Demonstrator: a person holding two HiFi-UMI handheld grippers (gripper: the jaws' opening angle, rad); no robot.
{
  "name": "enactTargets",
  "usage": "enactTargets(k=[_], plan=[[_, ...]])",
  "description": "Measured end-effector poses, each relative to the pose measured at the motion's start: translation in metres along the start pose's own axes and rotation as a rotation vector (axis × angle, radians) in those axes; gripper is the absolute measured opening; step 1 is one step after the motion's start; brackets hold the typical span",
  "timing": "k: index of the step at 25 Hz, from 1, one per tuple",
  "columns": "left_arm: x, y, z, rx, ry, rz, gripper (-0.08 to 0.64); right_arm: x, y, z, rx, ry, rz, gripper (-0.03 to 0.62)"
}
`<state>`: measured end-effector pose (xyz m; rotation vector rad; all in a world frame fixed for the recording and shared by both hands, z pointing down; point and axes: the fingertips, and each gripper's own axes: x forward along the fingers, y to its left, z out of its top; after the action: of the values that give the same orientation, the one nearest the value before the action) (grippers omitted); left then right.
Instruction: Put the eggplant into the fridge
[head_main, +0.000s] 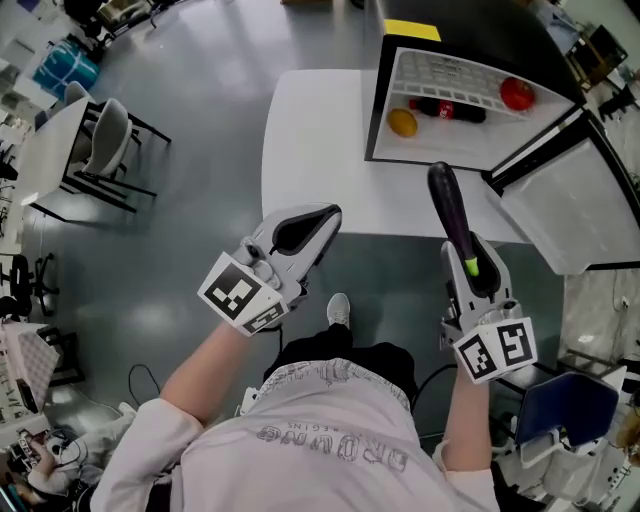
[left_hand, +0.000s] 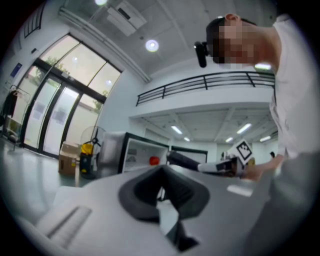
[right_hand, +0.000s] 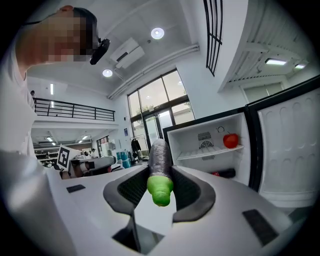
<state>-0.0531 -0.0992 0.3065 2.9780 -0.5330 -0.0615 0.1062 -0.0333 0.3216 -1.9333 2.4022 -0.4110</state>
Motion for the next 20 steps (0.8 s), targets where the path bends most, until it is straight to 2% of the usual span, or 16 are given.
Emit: enactTargets(k=[11,20], plan=[[0.029,0.024,0.01,0.013,-0.012,0.029,0.008,0.043,-0.028,0.014,-0.02,-0.013,0.006,0.141],[0.069,0.036,0.003,0.019,-0.003,0.097,0.008,0.1,-0.08,0.024,-0.049,-0.022,0.035,0.141]])
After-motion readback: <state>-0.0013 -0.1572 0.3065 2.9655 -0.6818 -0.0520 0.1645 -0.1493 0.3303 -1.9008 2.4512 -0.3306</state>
